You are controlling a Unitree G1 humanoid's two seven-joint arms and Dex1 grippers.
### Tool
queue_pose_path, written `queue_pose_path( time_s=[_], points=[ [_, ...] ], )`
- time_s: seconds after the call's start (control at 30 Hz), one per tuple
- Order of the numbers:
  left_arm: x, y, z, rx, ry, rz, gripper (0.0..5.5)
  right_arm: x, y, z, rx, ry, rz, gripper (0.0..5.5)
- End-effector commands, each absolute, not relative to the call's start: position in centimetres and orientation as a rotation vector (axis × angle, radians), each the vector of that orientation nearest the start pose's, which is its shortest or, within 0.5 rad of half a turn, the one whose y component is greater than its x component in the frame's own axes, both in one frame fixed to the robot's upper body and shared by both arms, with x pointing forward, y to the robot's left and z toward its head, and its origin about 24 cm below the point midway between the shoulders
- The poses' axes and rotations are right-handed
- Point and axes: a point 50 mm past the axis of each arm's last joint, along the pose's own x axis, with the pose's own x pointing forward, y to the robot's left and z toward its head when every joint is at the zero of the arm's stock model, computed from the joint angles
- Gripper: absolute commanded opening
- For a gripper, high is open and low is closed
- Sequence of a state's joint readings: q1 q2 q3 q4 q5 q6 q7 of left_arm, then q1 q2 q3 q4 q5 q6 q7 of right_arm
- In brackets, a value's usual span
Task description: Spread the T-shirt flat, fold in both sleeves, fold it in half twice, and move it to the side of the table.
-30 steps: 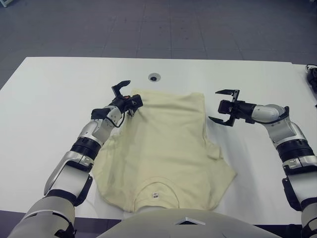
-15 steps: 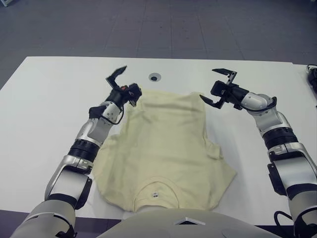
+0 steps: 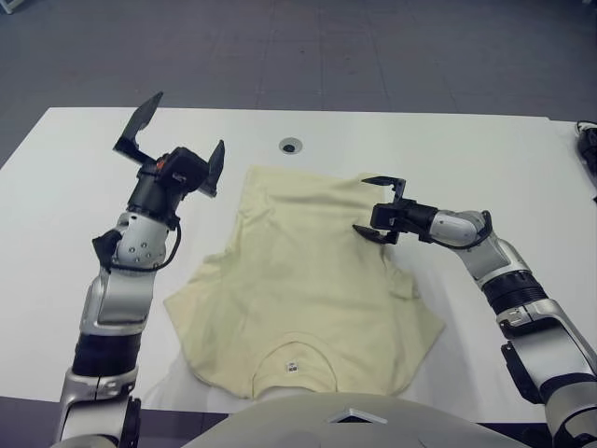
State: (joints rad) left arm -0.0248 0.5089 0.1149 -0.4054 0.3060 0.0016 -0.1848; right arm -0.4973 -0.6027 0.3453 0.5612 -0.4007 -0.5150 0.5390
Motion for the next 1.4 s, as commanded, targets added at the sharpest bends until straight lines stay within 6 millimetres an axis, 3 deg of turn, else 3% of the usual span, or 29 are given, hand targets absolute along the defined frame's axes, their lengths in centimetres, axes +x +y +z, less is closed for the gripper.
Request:
queue_pose_path(
  time_s=[0.03, 0.2, 0.27, 0.43, 0.53, 0.63, 0.77, 0.87, 1.0, 1.4],
  points=[
    [21.3, 21.8, 15.8, 0.773, -0.316, -0.037, 5.38, 31.2, -20.1, 5.3, -1.244, 0.039, 0.886, 5.40],
    [20.1, 20.8, 14.1, 0.711, -0.246, -0.069, 5.38, 32.1, -19.0, 5.8, -1.191, -0.066, 0.850, 5.40],
    [19.7, 20.7, 13.6, 0.678, -0.221, -0.061, 5.38, 32.5, -18.4, 6.8, -1.127, -0.152, 0.815, 5.40],
    [17.4, 20.9, 12.2, 0.534, -0.154, -0.013, 5.38, 32.6, -18.6, 11.9, -0.870, -0.379, 0.699, 5.40],
    [15.7, 20.4, 11.3, 0.375, -0.117, 0.002, 5.38, 32.1, -19.8, 15.9, -0.651, -0.515, 0.573, 5.40],
    [13.8, 20.7, 10.3, 0.232, -0.045, 0.069, 5.38, 30.7, -21.3, 18.0, -0.502, -0.576, 0.476, 5.40],
    [10.6, 19.5, 7.6, -0.117, 0.101, 0.123, 5.38, 28.6, -22.8, 18.1, -0.461, -0.566, 0.397, 5.40],
    [9.1, 19.4, 5.8, -0.255, 0.211, 0.165, 5.38, 27.9, -23.4, 17.6, -0.464, -0.535, 0.365, 5.40],
    [9.0, 19.4, 4.2, -0.337, 0.301, 0.196, 5.13, 27.4, -23.4, 17.8, -0.474, -0.533, 0.351, 5.40],
    [10.6, 19.4, 2.6, -0.380, 0.358, 0.238, 3.15, 27.0, -23.5, 18.1, -0.483, -0.529, 0.344, 5.40]
  ],
)
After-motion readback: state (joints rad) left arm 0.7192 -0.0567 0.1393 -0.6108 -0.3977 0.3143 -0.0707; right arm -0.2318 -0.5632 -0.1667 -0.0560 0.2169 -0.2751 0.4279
